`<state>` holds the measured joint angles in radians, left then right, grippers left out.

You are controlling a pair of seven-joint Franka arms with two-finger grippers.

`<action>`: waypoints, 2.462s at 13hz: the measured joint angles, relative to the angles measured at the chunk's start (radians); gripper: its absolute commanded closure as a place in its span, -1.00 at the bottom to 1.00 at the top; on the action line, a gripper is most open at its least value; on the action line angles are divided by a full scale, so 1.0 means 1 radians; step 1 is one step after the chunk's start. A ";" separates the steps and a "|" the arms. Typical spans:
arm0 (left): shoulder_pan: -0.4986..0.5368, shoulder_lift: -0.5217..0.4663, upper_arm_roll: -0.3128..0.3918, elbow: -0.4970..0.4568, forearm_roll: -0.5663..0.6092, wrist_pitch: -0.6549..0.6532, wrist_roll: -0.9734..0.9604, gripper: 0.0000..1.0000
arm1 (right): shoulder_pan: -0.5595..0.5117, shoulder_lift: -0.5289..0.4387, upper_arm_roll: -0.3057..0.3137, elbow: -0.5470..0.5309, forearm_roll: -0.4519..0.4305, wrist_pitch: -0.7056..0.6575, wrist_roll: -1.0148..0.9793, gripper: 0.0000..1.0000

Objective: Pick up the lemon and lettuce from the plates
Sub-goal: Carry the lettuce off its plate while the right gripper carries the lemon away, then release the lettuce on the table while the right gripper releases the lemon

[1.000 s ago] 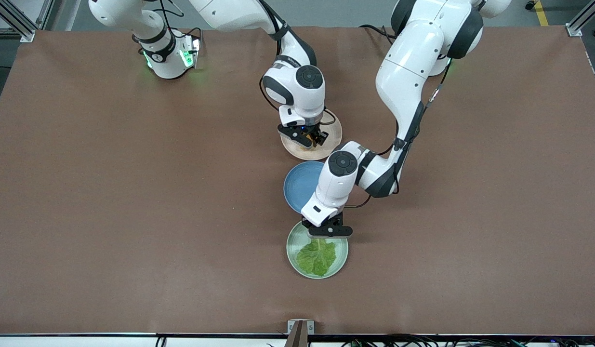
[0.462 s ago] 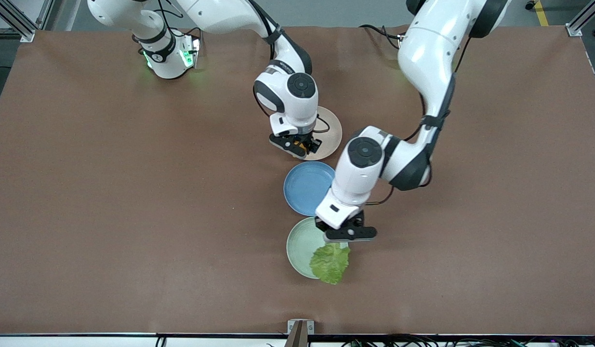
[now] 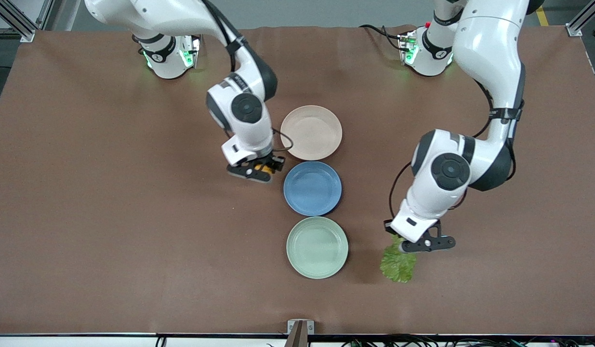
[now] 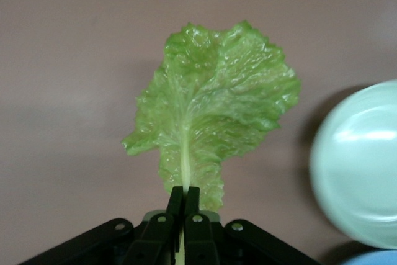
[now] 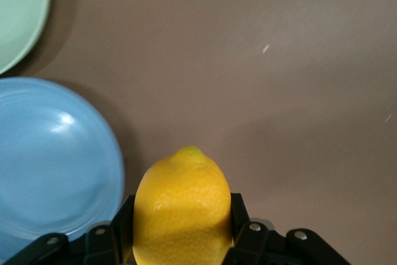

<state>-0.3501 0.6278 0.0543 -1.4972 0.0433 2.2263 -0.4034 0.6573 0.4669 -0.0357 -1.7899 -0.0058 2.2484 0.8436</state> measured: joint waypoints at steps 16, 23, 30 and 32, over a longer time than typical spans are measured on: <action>0.239 0.005 -0.004 -0.247 0.034 0.121 0.151 -1.00 | -0.519 0.104 0.005 -0.118 0.002 0.247 -0.834 0.93; 0.239 -0.099 -0.006 -0.089 0.035 -0.006 0.196 -1.00 | -0.542 0.136 0.008 -0.066 0.002 0.247 -0.884 0.78; 0.250 -0.311 -0.002 0.154 0.036 -0.550 0.307 -1.00 | -0.544 0.153 0.013 0.032 0.023 0.105 -0.889 -1.00; 0.250 -0.374 -0.003 0.154 0.033 -0.640 0.309 -1.00 | -0.544 0.142 0.011 0.132 0.024 -0.072 -0.889 -1.00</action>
<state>-0.1003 0.2540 0.0513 -1.3431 0.0760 1.5864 -0.0946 0.1130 0.6086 -0.0243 -1.6580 0.0183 2.1765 -0.0450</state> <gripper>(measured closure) 0.000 0.000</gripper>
